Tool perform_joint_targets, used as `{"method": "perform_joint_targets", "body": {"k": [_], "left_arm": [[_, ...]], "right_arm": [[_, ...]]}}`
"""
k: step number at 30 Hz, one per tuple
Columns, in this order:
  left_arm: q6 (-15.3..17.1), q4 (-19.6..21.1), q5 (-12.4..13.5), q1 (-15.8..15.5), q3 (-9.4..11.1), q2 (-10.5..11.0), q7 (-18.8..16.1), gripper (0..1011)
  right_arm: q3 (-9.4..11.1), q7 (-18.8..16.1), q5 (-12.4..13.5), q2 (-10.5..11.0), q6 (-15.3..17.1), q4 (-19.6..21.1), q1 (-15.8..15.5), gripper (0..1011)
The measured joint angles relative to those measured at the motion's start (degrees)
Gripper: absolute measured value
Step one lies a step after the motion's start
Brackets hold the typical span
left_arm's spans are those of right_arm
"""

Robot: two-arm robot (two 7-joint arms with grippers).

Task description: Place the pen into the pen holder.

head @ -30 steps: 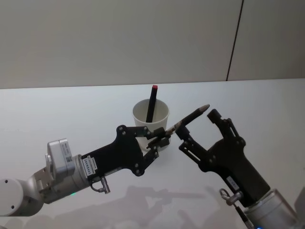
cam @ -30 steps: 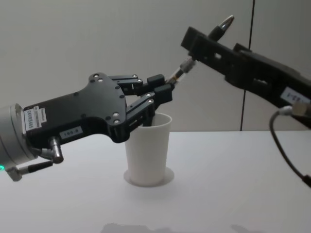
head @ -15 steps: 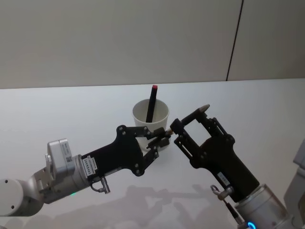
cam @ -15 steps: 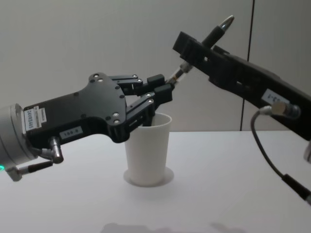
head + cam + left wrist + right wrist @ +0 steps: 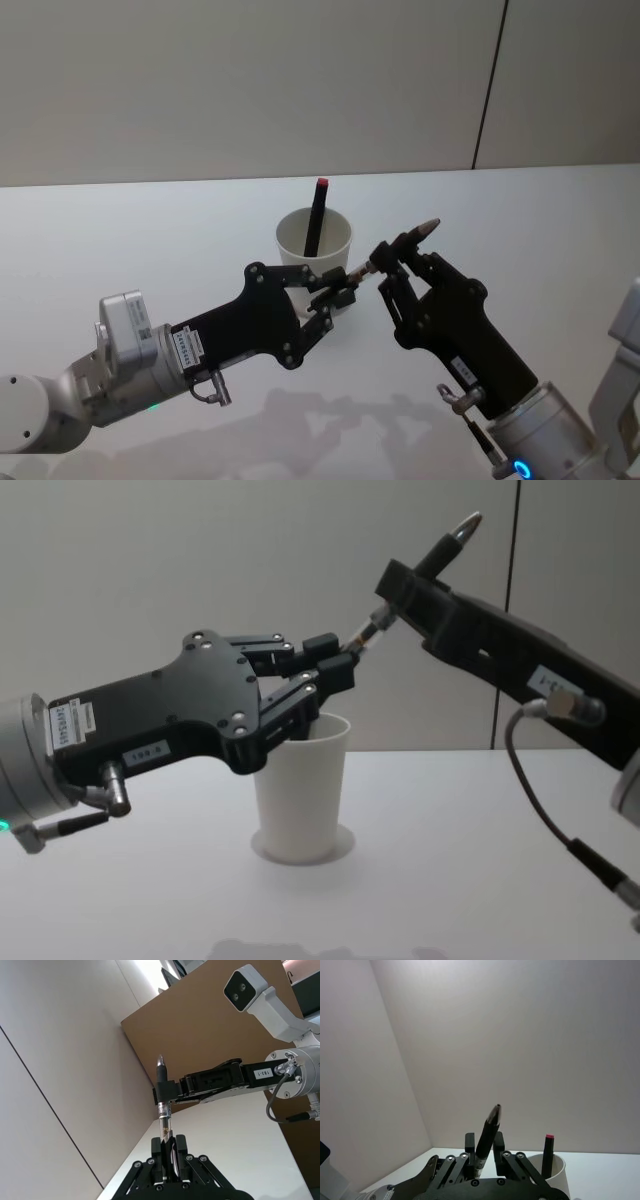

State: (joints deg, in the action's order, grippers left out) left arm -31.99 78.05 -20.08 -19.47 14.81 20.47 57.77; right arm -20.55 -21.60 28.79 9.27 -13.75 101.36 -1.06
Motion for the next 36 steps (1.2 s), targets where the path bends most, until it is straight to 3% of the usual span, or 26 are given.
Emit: {"method": "perform_joint_targets", "body": {"k": [4,6,26,36], "left_arm": [[0.0,0.0,0.0,0.0,0.0,0.0,0.0,177],[0.0,0.0,0.0,0.0,0.0,0.0,0.0,177],[0.0,0.0,0.0,0.0,0.0,0.0,0.0,185],[-0.1,0.0,0.0,0.0,0.0,0.0,0.0,490]], "right_arm": [[-0.1,-0.3,0.1,-0.1,-0.1,-0.2,0.2,158],[-0.1,-0.3,0.2,-0.2,-0.1,-0.3,0.2,148],[-0.1,-0.1,0.3,-0.6,-0.6,-0.9,0.6,148],[-0.2,0.0,0.1,-0.6,-0.8,-0.8,0.6,145]]}}
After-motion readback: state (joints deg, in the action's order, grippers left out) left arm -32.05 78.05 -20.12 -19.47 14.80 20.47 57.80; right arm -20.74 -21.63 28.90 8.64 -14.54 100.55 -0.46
